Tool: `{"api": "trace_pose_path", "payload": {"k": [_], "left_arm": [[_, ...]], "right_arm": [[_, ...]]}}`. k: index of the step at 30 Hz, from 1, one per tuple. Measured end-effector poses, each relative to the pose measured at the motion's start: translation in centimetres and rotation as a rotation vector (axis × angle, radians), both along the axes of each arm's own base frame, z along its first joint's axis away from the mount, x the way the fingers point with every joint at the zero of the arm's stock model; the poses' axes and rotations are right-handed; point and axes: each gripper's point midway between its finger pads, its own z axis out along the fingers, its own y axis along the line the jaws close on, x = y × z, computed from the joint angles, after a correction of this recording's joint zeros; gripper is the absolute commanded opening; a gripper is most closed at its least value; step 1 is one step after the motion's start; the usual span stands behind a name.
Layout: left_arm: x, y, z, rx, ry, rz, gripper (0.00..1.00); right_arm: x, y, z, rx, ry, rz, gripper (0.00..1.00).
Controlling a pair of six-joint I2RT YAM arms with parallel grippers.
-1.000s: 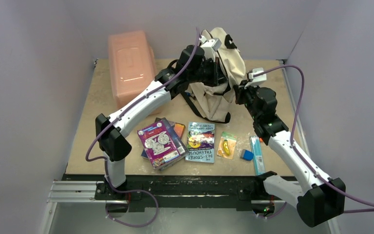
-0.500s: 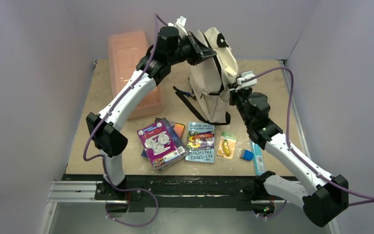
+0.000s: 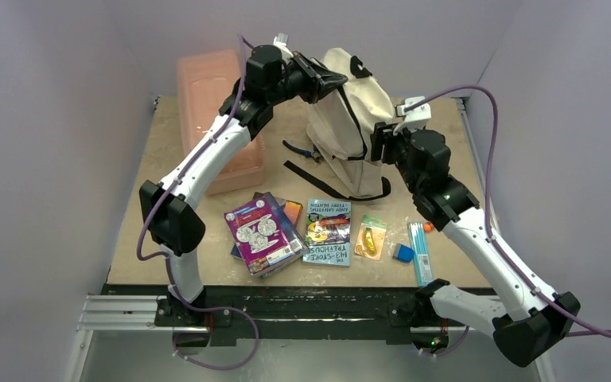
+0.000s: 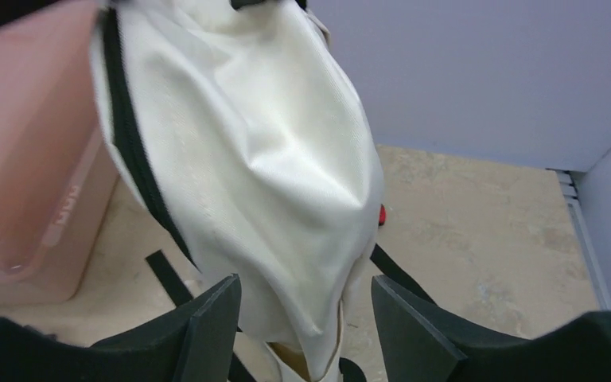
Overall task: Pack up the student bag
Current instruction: Unzip the student bag at the center of the board.
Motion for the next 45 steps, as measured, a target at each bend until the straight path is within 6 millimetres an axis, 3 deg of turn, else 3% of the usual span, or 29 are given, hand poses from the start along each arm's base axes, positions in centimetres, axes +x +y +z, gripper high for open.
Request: {"api": "trace_pose_path", "payload": {"k": [3,6,10,13,17,25,31,33,36,38,42,45], "left_arm": [[-0.1,-0.3,-0.7,-0.012,0.020,-0.012,0.00],[-0.1,-0.4,-0.1,-0.034,0.011,-0.017,0.00],[-0.2,-0.3,0.3,-0.051,-0.003,-0.016,0.00],[-0.4,-0.2,-0.1,-0.049,0.002,-0.017,0.00],[-0.8,-0.1,-0.2,-0.053,-0.005,-0.018,0.00],[-1.1,0.0,-0.4,-0.059,-0.011,-0.020,0.00],[-1.4,0.1,-0.4,-0.063,-0.015,-0.021,0.00],[-1.5,0.2,-0.5,-0.062,-0.014,-0.021,0.00],[-1.7,0.3,-0.5,-0.060,-0.013,-0.021,0.00],[-1.8,0.4,-0.6,-0.059,-0.010,-0.021,0.00],[-2.0,0.5,-0.4,-0.061,-0.013,-0.020,0.00],[-2.0,0.5,-0.4,-0.061,-0.013,-0.020,0.00]], "right_arm": [[-0.6,0.9,2.2,0.030,0.000,0.061,0.70],[-1.0,2.1,4.8,0.060,-0.022,0.126,0.73],[-0.5,3.8,8.4,0.098,-0.064,0.198,0.68],[0.5,5.1,10.0,0.112,-0.083,0.236,0.56],[1.7,6.6,9.6,0.094,-0.072,0.287,0.41],[3.7,8.1,7.7,0.032,-0.039,0.334,0.47],[5.0,8.1,6.6,0.009,-0.026,0.325,0.31],[5.3,8.2,6.2,0.004,-0.017,0.326,0.33],[5.6,8.3,5.8,-0.001,-0.011,0.326,0.49],[5.7,8.3,5.8,-0.004,-0.015,0.324,0.51],[5.8,8.2,5.9,-0.017,-0.024,0.317,0.45],[5.9,8.2,5.8,-0.028,-0.032,0.322,0.31]]}}
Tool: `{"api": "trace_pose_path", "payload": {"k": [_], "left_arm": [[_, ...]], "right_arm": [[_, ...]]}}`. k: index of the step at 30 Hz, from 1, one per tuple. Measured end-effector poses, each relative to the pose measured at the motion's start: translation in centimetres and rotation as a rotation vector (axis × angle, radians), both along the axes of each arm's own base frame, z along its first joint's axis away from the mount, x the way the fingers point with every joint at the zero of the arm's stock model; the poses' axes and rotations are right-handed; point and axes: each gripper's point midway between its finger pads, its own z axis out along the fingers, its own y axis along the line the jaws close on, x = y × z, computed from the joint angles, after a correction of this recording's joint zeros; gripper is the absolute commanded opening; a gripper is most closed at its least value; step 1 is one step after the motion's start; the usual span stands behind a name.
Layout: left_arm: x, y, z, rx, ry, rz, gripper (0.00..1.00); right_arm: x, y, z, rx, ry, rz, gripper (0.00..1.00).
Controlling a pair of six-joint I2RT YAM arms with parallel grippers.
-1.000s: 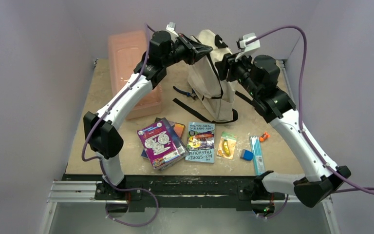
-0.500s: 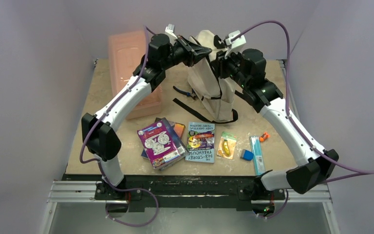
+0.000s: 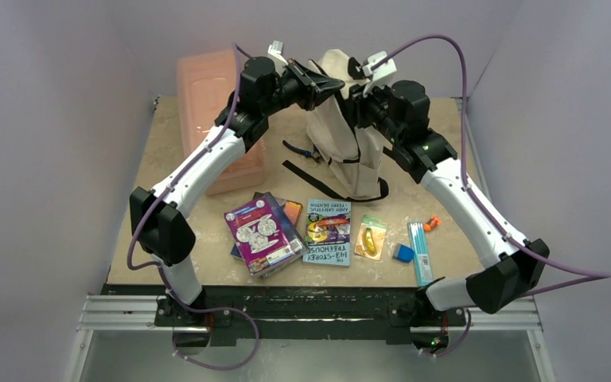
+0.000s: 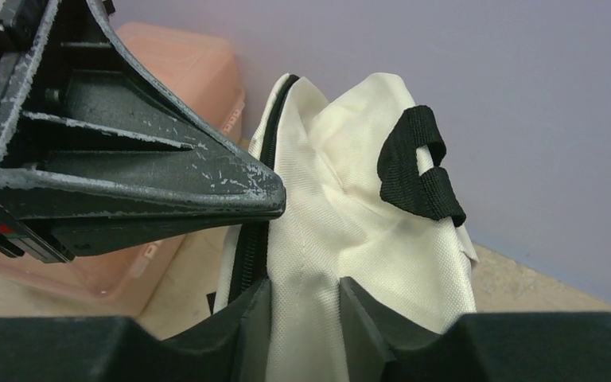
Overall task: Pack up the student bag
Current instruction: Unzip the student bag at the center of the board.
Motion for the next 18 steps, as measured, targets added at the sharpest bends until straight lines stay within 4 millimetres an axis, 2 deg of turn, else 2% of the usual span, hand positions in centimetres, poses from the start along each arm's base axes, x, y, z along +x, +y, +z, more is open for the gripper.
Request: {"api": "trace_pose_path", "payload": {"k": [2,3,8,12,16,18], "left_arm": [[0.0,0.0,0.0,0.000,0.000,0.002,0.00],[0.1,0.0,0.0,0.000,0.000,0.004,0.00],[0.7,0.4,-0.3,0.009,0.004,0.039,0.00],[2.2,1.8,-0.4,0.008,0.018,0.104,0.00],[5.8,4.0,-0.5,-0.032,0.056,0.205,0.00],[7.9,5.2,-0.6,-0.060,0.076,0.250,0.00]], "right_arm": [[0.2,0.0,-0.2,-0.011,-0.010,0.003,0.07],[0.3,0.1,-0.4,-0.020,-0.015,0.004,0.00],[1.0,0.3,-1.2,-0.064,-0.037,0.018,0.00],[-0.1,-0.4,-1.5,-0.083,-0.097,0.020,0.00],[-2.9,-2.1,-1.5,-0.078,-0.171,0.011,0.00],[-3.6,-2.7,-1.0,-0.063,-0.203,0.000,0.00]]}}
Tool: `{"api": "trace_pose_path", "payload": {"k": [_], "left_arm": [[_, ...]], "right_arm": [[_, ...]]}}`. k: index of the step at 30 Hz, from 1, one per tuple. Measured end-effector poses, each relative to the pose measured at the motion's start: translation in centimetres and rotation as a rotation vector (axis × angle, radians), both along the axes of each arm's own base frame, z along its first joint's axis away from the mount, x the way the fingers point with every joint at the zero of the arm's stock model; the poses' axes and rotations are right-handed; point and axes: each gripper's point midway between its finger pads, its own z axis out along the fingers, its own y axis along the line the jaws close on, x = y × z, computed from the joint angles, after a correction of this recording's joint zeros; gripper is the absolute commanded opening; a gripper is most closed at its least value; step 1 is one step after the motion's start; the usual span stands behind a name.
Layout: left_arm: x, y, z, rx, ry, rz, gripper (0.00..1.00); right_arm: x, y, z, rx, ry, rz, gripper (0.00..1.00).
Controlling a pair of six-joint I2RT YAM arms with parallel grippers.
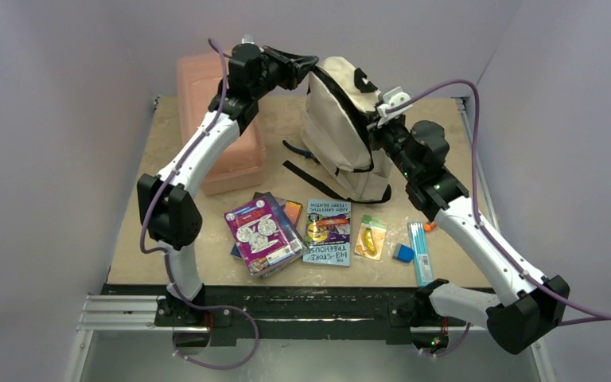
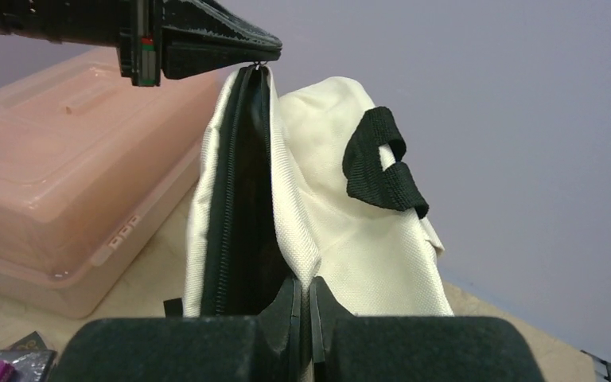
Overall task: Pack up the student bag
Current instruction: Unzip the student bag at the center of the board.
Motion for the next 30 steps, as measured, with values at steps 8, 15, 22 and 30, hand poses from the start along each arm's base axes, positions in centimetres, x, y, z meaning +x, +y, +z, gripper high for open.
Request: {"api": "trace_pose_path", "payload": {"k": [8,15,22,30], "left_arm": [[4.9,2.2,-3.7,-0.073,0.126,0.075,0.00],[5.8,3.6,-7.4,-0.080,0.202,0.094,0.00],[6.0,4.0,-10.2,-0.053,0.264,0.074,0.00],[6.1,2.7,-12.4,-0.057,0.286,-0.004,0.00]], "right_arm": [[0.3,-0.9,0.0,0.071,-0.004,-0.041,0.00],[1.6,-3.1,-0.3,0.143,0.024,-0.152,0.00],[2.4,-3.4,-1.4,0.156,0.059,-0.193,0.00],[2.5,-3.6,-1.1,0.161,0.071,-0.206,0.00]]}}
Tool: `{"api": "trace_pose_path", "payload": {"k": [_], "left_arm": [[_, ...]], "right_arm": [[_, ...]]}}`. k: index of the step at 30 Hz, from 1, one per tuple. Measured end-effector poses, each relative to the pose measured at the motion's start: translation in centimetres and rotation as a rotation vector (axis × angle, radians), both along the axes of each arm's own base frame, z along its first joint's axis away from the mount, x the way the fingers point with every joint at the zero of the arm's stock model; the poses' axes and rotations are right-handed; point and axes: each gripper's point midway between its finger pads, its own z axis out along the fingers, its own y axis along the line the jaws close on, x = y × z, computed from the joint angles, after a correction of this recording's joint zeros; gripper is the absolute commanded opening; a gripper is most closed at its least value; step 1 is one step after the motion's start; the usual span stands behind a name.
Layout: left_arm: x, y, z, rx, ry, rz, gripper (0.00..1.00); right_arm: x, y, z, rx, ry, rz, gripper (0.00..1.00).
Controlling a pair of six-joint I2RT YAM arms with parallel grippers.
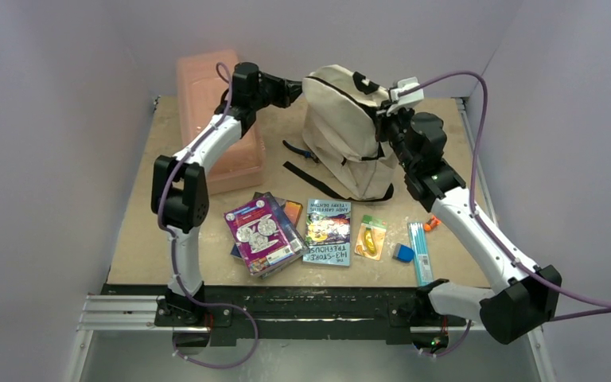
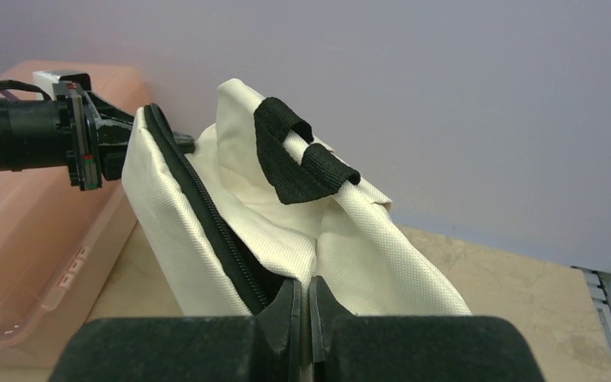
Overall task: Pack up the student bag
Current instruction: Unzip the student bag at the center of the board.
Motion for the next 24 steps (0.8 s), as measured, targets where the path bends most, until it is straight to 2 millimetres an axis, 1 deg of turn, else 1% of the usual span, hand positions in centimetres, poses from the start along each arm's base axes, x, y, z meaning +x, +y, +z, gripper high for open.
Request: {"api": "trace_pose_path", "payload": {"k": [1,2,5,6,9,12,15,17,19,20,21,24], "left_arm": [[0.1,0.0,-0.1,-0.003,-0.003,-0.004,0.00],[0.1,-0.1,0.0,-0.007,-0.012,-0.011,0.00],[0.7,0.0,1.0,-0.029,-0.057,-0.031,0.00],[0.8,0.1,1.5,-0.036,-0.076,-0.034,0.00],[0.7,0.3,2.8,-0.055,-0.128,-0.052,0.00],[0.3,-0.2,3.5,-0.068,-0.156,-0.078,0.00],[-0.2,-0.9,4.2,-0.084,-0.179,-0.107,0.00],[-0.7,-1.5,4.4,-0.089,-0.188,-0.123,0.00],[-1.1,-2.1,4.7,-0.093,-0.195,-0.139,0.00],[-1.3,-2.4,4.8,-0.095,-0.198,-0.145,0.00],[-1.5,-2.6,4.9,-0.099,-0.199,-0.152,0.00],[-1.9,-3.1,5.2,-0.104,-0.202,-0.165,0.00]], "right_arm": [[0.1,0.1,0.0,-0.015,0.004,0.011,0.05],[0.2,0.3,0.1,-0.034,0.009,0.023,0.13],[0.9,1.0,0.6,-0.085,0.024,0.062,0.43],[1.1,1.3,0.8,-0.101,0.024,0.076,0.49],[1.5,1.7,0.6,-0.138,0.026,0.098,0.59],[1.7,1.8,0.1,-0.168,0.038,0.106,0.63],[2.3,2.3,0.5,-0.191,0.036,0.109,0.66],[2.7,3.0,1.3,-0.206,0.023,0.107,0.68],[3.1,3.8,2.1,-0.223,0.007,0.103,0.68],[3.2,4.3,2.4,-0.235,-0.002,0.096,0.64],[3.3,4.6,2.6,-0.242,-0.006,0.088,0.54],[4.2,5.0,3.0,-0.258,-0.005,0.027,0.17]]}}
